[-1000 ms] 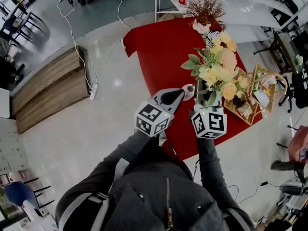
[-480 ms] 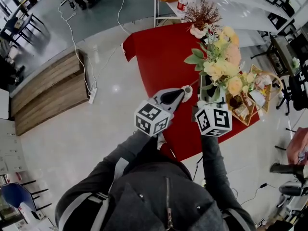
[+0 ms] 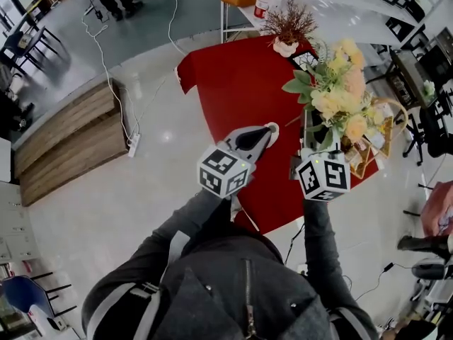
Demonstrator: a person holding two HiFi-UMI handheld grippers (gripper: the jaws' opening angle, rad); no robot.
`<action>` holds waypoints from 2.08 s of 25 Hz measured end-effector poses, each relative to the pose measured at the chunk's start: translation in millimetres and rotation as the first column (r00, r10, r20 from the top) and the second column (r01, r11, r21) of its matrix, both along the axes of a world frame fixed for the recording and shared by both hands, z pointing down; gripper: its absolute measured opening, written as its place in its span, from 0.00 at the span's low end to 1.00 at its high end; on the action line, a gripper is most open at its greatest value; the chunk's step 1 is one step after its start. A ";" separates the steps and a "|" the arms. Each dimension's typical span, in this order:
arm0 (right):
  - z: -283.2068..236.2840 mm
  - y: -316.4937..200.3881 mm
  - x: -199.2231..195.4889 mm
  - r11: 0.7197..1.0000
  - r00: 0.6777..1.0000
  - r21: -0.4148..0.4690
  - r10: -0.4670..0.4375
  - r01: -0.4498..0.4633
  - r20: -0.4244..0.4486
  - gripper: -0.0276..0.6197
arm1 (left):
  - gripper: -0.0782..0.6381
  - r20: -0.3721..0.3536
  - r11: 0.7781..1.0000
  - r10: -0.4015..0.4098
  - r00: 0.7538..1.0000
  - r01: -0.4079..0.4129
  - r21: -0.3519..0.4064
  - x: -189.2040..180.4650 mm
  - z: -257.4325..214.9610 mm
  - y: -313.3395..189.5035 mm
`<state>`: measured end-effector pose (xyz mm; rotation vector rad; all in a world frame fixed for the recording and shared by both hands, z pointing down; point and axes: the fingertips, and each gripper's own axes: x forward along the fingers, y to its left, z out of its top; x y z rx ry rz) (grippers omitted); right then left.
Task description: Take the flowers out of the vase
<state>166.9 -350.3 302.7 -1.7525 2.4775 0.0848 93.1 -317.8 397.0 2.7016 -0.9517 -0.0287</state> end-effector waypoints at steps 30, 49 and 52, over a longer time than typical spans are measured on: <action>146.4 89.6 40.4 0.951 0.988 -0.269 0.154 -0.153 -0.020 0.10 | 0.12 0.029 0.988 0.015 0.999 -0.011 -0.152 3.0 66.0 59.4; 143.8 91.3 39.1 0.953 0.988 -0.262 0.153 -0.149 -0.008 0.10 | 0.12 0.034 0.988 0.006 0.999 0.000 -0.155 0.9 66.4 57.4; 144.1 90.9 39.0 0.954 0.988 -0.261 0.151 -0.148 -0.009 0.10 | 0.12 0.036 0.988 0.006 0.999 0.000 -0.155 1.3 67.3 56.9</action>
